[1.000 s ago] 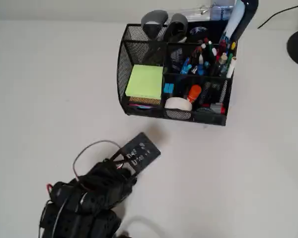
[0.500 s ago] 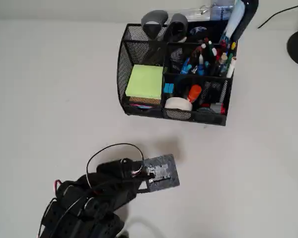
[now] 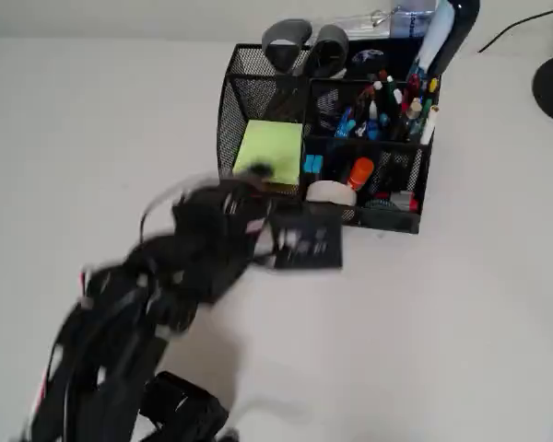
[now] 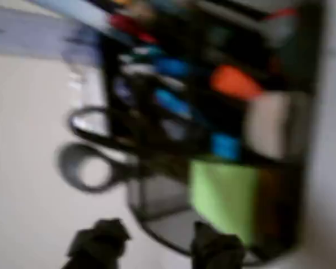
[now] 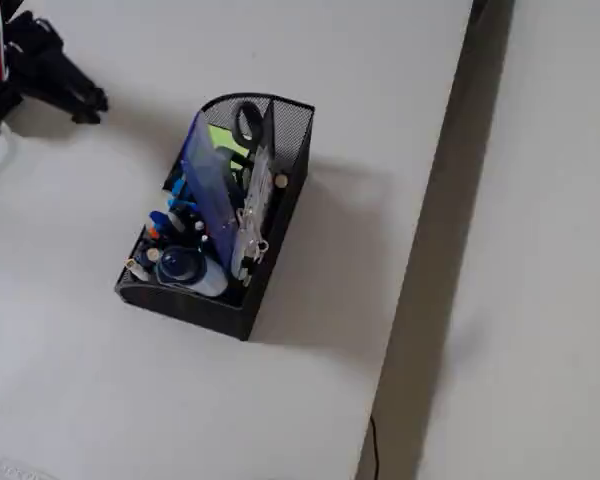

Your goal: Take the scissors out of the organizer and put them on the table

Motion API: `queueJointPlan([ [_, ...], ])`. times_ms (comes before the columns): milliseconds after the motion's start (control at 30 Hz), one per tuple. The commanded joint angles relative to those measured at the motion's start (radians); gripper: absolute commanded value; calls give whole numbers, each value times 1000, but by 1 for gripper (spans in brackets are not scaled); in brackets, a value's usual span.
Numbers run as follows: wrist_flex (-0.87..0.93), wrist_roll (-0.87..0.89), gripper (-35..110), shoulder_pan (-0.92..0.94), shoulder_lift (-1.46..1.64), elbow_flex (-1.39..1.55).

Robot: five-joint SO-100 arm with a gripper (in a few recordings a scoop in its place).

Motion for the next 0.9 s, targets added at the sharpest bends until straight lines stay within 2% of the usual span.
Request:
queueJointPlan([
  [0, -63, 72, 27, 15, -351, -434],
  [233, -37, 172, 42, -2, -687, -769],
  [533, 5, 222, 42, 6, -969, -1077],
  [733, 161, 262, 41, 11, -1173, -1411],
  [867, 170, 264, 41, -3, -1197, -1451],
])
